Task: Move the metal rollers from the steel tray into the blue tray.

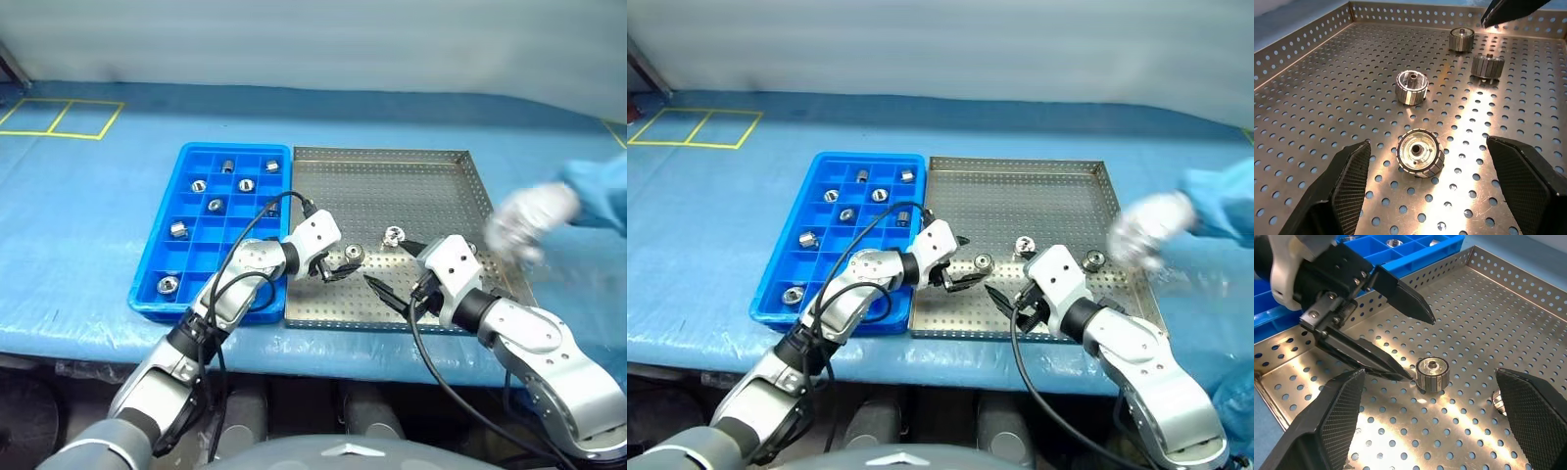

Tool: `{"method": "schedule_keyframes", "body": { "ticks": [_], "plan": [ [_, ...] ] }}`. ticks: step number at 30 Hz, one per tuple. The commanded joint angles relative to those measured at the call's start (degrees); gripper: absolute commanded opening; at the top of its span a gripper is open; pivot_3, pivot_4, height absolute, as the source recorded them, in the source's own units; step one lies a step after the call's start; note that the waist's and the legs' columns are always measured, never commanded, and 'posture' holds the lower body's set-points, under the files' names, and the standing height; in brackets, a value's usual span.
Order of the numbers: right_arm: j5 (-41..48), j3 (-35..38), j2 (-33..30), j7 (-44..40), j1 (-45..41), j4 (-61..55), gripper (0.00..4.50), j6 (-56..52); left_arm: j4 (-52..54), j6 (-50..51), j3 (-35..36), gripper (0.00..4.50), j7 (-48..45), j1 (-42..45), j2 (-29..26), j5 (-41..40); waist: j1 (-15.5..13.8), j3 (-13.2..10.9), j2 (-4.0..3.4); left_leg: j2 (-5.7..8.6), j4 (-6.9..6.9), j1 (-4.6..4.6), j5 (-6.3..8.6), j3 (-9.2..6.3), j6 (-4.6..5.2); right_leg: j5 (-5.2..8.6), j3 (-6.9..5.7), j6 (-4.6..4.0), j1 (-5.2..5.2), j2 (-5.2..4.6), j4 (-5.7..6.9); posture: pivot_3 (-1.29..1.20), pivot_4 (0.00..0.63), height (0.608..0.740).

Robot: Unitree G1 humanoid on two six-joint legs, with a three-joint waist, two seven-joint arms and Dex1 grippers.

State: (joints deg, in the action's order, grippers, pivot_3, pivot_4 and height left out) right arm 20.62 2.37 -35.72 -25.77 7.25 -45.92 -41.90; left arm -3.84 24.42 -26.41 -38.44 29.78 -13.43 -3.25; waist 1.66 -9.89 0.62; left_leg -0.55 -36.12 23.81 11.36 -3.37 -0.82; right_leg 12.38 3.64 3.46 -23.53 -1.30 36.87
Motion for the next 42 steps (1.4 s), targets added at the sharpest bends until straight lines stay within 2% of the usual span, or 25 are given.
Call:
{"method": "schedule_keyframes", "body": {
  "ticks": [1, 14, 25, 29, 36, 42],
  "plan": [
    [0.11, 1.34, 0.19, 0.69, 0.08, -2.38, 4.50, -0.09, -1.63, -2.12, 0.08, 4.11, 0.01, 1.34, 2.23, 0.66, 0.16, 0.00, 0.00, 0.00, 0.00, 0.00, 0.00, 0.01, 0.00, -0.01, 0.02, 0.02, -0.01, 0.00, 0.00, -0.05, 0.150, 0.740],
    [-0.51, -0.34, 0.24, 1.23, -0.62, -1.72, 4.50, 0.31, -7.24, -3.58, 0.48, 4.11, -0.18, 2.19, 6.08, 3.42, 0.53, 0.00, 0.00, 0.01, -0.01, -0.02, -0.01, 0.04, 0.02, -0.06, 0.14, 0.11, -0.01, 0.05, 0.02, -0.05, 0.150, 0.740],
    [-0.55, -0.78, 0.60, 1.02, -1.10, -0.90, 4.50, 0.76, -3.34, -2.75, 3.31, 4.11, 1.42, 1.89, 4.96, 3.59, 0.47, 0.00, 0.00, 0.01, -0.02, -0.02, -0.02, 0.06, 0.04, -0.11, 0.20, 0.20, 0.00, 0.06, 0.02, -0.03, 0.150, 0.740],
    [-0.51, -0.75, 0.53, 0.73, -1.35, -0.52, 4.50, 0.55, -0.75, -1.30, 5.43, 4.11, 1.83, 1.85, 6.01, 1.34, 0.40, 0.00, 0.00, 0.01, -0.03, -0.01, -0.03, 0.06, 0.05, -0.12, 0.20, 0.21, 0.01, 0.06, 0.02, -0.02, 0.150, 0.740],
    [-0.55, 1.77, -2.59, 0.18, 0.91, -2.21, 4.50, -2.87, 1.03, -0.63, 2.77, 4.11, -8.29, 1.29, 6.80, -4.33, 0.34, 0.01, -0.01, 0.04, -0.05, 0.00, -0.03, 0.06, 0.05, -0.13, 0.21, 0.23, 0.02, 0.05, 0.01, -0.02, 0.150, 0.740],
    [0.57, 5.10, -4.83, -0.99, 5.34, -5.53, 4.50, -4.86, -1.87, -2.69, -1.41, 4.11, -13.64, 2.72, 6.59, -3.50, 0.62, 0.02, -0.03, 0.01, -0.05, -0.04, -0.03, 0.08, 0.06, -0.11, 0.24, 0.20, 0.01, 0.08, 0.04, -0.09, 0.150, 0.740]
  ]
}}
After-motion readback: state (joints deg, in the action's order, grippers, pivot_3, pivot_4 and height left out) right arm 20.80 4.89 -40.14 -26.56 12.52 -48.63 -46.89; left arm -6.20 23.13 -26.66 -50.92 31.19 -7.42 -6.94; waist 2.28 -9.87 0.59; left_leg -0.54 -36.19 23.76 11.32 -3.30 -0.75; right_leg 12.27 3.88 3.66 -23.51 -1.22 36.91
